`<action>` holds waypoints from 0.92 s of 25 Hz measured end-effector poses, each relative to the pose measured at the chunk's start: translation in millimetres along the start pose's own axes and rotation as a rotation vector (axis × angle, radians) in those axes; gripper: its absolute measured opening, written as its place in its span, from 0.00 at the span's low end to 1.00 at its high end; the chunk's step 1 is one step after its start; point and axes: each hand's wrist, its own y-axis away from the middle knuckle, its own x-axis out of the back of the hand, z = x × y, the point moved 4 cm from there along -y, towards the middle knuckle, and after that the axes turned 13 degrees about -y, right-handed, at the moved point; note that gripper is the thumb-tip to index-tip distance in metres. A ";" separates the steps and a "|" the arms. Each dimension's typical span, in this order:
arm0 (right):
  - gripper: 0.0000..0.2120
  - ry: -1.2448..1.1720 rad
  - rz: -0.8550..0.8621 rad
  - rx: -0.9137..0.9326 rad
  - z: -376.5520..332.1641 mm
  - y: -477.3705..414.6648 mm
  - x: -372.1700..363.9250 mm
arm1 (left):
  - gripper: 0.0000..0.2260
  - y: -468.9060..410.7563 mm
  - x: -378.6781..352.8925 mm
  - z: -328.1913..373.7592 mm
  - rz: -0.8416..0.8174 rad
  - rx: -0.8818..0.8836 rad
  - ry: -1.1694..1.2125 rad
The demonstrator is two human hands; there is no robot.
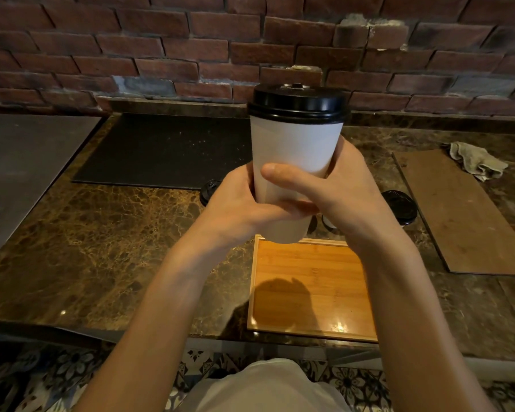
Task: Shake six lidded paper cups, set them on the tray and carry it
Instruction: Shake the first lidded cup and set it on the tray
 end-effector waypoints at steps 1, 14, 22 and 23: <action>0.33 0.018 0.017 -0.003 0.6 -0.2 -0.5 | 0.21 -0.4 0.3 -1.2 0.023 0.011 -0.010; 0.32 -0.025 0.084 0.021 -3.7 3.3 -0.4 | 0.21 0.7 0.1 2.7 0.041 -0.011 -0.024; 0.30 -0.195 -0.123 -0.001 -8.7 5.3 2.1 | 0.23 4.8 -2.0 14.0 -0.130 -0.074 0.079; 0.28 -0.194 -0.135 0.000 -8.8 5.1 1.8 | 0.23 5.1 -2.0 13.8 -0.134 -0.073 0.075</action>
